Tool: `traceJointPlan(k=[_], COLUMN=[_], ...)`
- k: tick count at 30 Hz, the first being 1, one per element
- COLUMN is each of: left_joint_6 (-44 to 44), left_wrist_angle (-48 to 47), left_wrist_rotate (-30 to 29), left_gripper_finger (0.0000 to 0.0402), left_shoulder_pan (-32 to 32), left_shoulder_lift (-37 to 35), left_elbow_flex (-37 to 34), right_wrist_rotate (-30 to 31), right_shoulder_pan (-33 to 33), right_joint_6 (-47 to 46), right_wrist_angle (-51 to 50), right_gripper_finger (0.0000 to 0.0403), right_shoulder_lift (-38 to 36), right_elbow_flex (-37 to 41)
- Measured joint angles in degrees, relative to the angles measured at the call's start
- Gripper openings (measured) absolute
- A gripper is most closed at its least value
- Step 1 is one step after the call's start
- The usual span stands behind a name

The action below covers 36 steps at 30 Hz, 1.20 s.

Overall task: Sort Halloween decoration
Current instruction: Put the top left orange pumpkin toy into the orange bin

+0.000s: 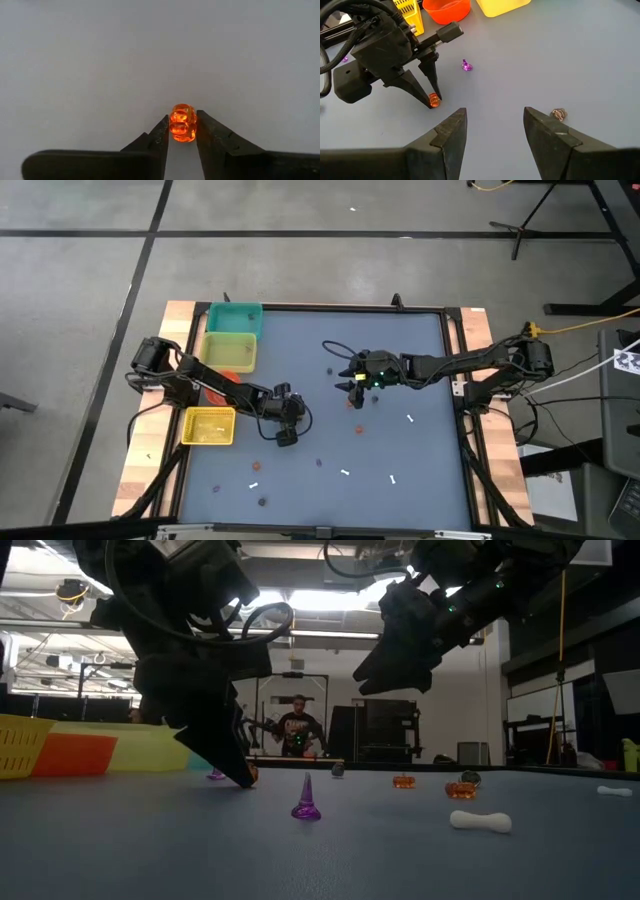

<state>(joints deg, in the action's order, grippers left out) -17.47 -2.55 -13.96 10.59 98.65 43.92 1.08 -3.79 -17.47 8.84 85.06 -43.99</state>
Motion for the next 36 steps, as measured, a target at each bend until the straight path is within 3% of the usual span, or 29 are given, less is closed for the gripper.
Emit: traceJointPlan(k=[24,29,36], left_joint_6=[1.3,3.1,3.1], left_wrist_angle=[-1.6,-10.1,-33.2], left_wrist_rotate=[0.0,-0.1,-0.7], left_gripper_finger=[0.0056,0.0056,0.0056], left_shoulder_pan=[-0.1,-0.1,-0.1], left_shoulder_lift=[-0.4,-0.4,-0.4], left_elbow_flex=[2.6,7.7,19.3], right_wrist_rotate=[0.0,0.0,0.0], right_shoulder_pan=[0.0,0.0,0.0], right_joint_6=[0.0,0.0,0.0], right_wrist_angle=[0.0,0.0,0.0], right_gripper_finger=[0.0193,0.0193,0.0193], right_shoulder_lift=[0.0,0.0,0.0], right_elbow_flex=[0.0,0.0,0.0])
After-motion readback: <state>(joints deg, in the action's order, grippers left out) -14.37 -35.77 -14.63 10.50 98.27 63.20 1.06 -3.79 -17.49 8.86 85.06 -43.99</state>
